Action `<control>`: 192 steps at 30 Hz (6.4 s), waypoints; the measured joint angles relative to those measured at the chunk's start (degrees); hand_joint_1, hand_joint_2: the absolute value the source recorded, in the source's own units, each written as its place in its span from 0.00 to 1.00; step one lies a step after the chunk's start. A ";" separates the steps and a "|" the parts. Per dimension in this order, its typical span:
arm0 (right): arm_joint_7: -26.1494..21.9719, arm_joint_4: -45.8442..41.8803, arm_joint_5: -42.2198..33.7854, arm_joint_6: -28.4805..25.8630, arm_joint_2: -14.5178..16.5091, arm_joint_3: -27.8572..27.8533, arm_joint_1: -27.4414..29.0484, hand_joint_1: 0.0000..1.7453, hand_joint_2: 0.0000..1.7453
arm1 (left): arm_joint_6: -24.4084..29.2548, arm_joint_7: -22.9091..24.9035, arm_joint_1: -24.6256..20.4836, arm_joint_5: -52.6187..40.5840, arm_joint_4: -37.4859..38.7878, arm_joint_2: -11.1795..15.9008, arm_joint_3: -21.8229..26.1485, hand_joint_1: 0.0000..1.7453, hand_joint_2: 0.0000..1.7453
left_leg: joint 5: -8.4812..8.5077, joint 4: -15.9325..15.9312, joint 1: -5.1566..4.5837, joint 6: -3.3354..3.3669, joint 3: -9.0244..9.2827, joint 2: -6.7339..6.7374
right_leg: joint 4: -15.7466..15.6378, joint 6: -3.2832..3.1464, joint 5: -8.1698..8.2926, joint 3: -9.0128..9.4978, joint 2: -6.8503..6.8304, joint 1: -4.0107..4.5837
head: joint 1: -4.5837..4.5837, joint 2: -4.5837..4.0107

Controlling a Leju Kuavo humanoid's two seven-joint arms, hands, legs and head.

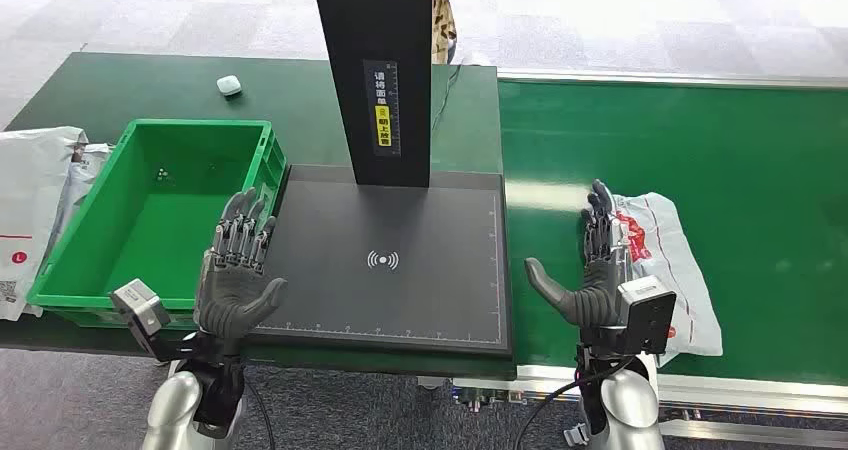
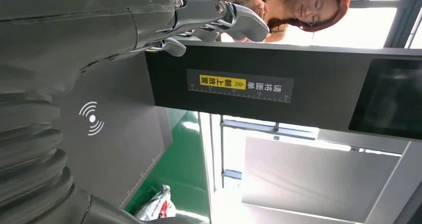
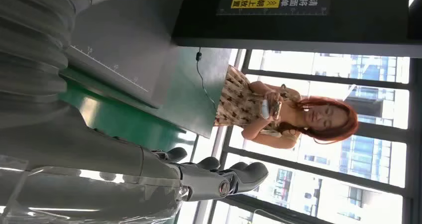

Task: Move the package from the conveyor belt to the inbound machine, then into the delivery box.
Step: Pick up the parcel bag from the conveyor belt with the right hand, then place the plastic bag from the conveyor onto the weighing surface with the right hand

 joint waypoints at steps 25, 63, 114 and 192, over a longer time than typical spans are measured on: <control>26.77 24.87 35.30 -7.11 -13.85 -8.42 -22.49 0.00 1.00 | 0.02 0.19 1.33 -1.39 -0.04 -0.32 0.80 0.00 1.00 | 0.07 0.06 -0.09 0.12 -0.02 -0.08 | 0.00 0.15 0.10 0.05 -0.13 -0.16 | 0.00 0.00; 36.83 39.88 38.83 12.16 -25.83 4.61 -21.53 1.00 1.00 | 1.39 0.37 1.74 -1.88 0.06 0.93 2.25 0.00 1.00 | 0.01 0.05 -0.09 0.19 -0.03 -0.09 | -0.02 0.19 0.03 0.04 -0.13 -0.18 | -0.01 0.00; 22.91 15.74 23.72 -19.23 -18.73 -9.40 -17.68 1.00 1.00 | 3.72 0.74 5.17 -0.85 -1.92 1.03 2.14 0.00 1.00 | 0.01 0.04 -0.09 0.19 -0.05 -0.12 | -0.01 0.23 -0.01 0.02 -0.16 -0.19 | -0.01 0.00; 17.37 34.97 33.24 -0.90 -19.04 66.86 -50.50 0.00 1.00 | 7.59 -2.04 4.73 -0.65 -4.44 1.50 4.90 0.00 1.00 | 0.28 0.06 -0.04 -0.03 -0.25 -0.27 | 0.15 0.02 0.11 -0.17 -0.30 -0.07 | -0.11 0.00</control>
